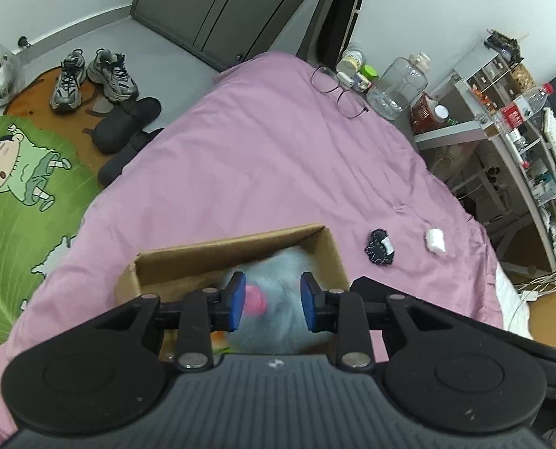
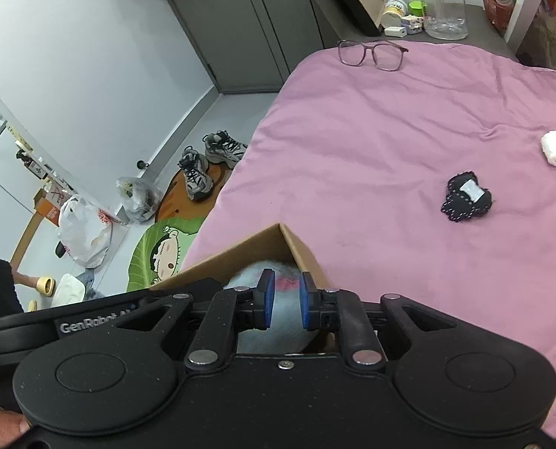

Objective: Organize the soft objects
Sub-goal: 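Open both tools to drop the grey plush into the box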

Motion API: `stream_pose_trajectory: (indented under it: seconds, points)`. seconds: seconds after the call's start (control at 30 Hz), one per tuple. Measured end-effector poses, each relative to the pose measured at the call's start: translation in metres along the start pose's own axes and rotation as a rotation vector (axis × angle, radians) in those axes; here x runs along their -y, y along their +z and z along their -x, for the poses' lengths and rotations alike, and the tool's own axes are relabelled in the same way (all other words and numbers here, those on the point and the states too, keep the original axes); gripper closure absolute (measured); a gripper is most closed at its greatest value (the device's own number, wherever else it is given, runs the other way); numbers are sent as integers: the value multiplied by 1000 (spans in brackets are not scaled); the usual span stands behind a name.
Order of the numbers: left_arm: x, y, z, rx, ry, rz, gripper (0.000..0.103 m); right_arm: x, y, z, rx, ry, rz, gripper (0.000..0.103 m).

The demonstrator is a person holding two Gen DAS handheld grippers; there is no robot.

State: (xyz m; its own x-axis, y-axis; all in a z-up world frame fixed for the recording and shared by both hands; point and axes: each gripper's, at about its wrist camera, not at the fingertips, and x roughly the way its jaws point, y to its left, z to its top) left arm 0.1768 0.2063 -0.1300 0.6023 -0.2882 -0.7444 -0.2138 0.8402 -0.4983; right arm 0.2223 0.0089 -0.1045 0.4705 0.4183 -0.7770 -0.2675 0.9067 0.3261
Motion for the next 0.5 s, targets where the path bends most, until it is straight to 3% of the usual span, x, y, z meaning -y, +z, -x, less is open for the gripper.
stream_pose_trajectory:
  seconds: [0.27,0.4,0.5]
  points:
    - [20,2,5,10,49,-42,71,25,-1,23,-2,-2,-25,79]
    - [39,0,12,17,75,-83,69,36,-3,35,7,-31,-17,66]
    - [53,-2,19,22,83,-112,62,43,-4,47,19,-43,-11,63]
